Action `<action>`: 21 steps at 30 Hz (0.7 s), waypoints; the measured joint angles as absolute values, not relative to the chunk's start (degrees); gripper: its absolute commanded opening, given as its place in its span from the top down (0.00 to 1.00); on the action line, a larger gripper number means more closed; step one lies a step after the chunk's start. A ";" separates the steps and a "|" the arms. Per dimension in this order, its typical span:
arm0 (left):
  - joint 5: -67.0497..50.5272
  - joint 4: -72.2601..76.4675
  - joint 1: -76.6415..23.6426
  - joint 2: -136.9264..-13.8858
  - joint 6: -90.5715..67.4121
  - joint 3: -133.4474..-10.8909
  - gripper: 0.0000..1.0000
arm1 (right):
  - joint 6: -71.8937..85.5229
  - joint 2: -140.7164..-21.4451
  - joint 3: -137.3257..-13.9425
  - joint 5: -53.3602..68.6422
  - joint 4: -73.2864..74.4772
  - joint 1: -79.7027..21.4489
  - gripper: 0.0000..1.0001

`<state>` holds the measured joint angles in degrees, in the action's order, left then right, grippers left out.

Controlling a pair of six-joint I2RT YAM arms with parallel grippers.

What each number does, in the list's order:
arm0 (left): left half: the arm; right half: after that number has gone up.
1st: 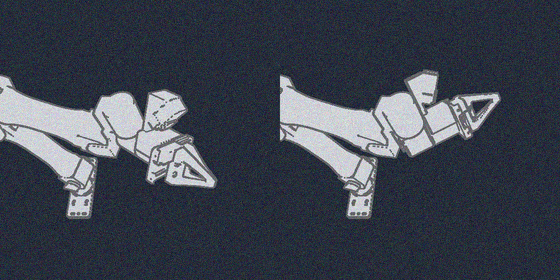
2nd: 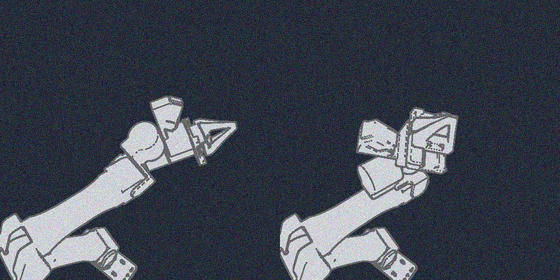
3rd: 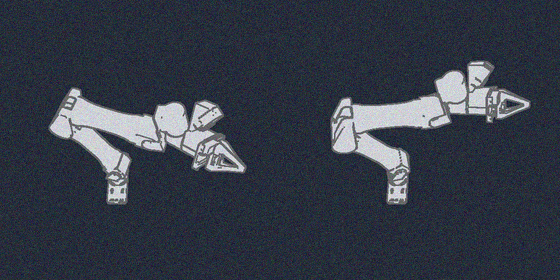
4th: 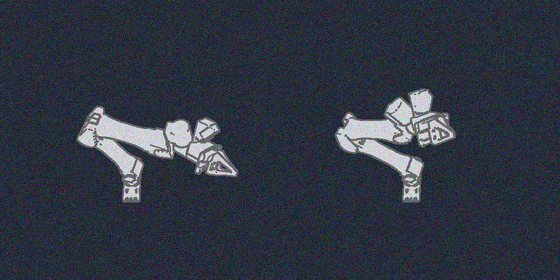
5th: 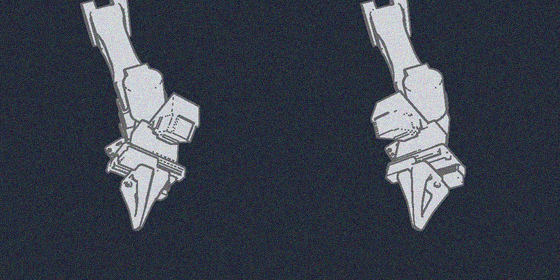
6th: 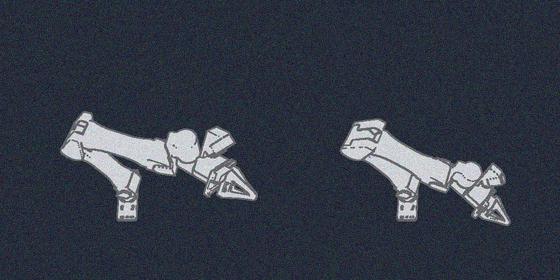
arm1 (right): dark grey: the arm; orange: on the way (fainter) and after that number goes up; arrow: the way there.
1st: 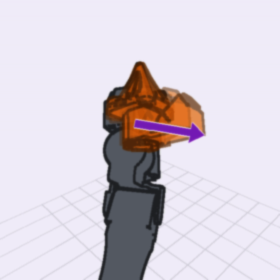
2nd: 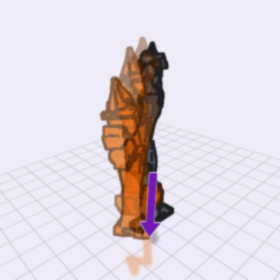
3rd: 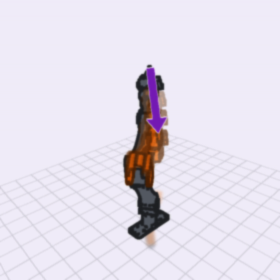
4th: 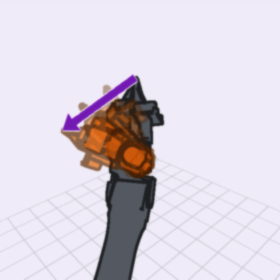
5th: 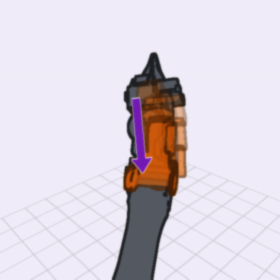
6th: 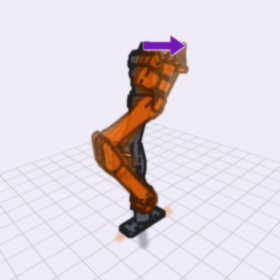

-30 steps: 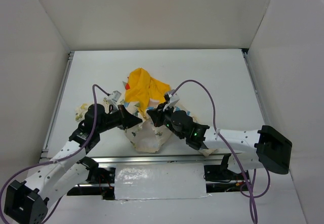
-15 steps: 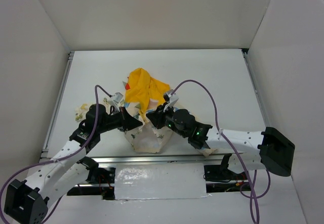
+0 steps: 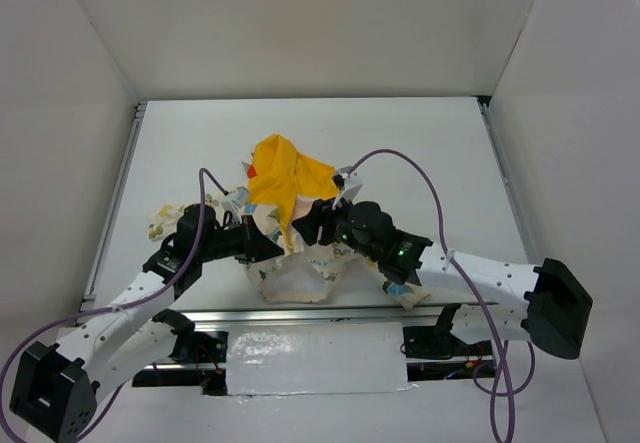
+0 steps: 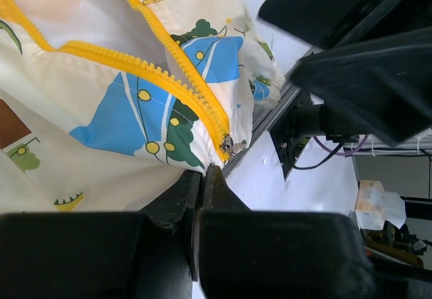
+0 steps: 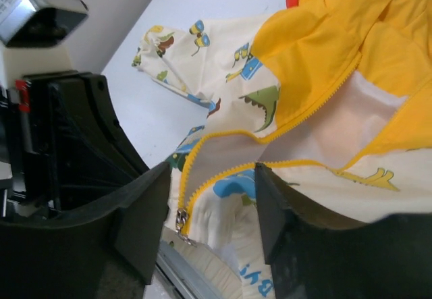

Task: Zip up the jacket

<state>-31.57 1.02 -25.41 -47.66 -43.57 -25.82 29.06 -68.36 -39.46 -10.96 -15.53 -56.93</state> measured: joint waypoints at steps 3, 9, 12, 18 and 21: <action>-32.01 0.93 -25.45 -48.62 -43.53 -25.82 1.00 | 29.19 -67.11 -40.84 -9.50 -14.02 -55.81 0.32; -32.38 0.82 -25.45 -50.11 -43.51 -25.82 1.00 | 29.50 -64.10 -42.50 -4.97 -10.59 -55.44 0.27; -32.45 0.84 -25.45 -50.17 -43.48 -25.82 1.00 | 30.85 -62.52 -42.54 -0.23 -10.02 -55.46 0.27; -32.56 0.86 -25.43 -50.22 -43.48 -25.82 1.00 | 36.95 -58.19 -34.17 6.61 -14.90 -56.77 0.27; -32.93 0.91 -25.45 -50.70 -43.51 -25.82 1.00 | 40.18 -58.37 -28.36 8.08 -18.55 -57.58 0.28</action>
<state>-32.93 0.91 -25.45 -50.70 -43.51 -25.82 40.18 -58.37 -28.36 8.08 -18.55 -57.58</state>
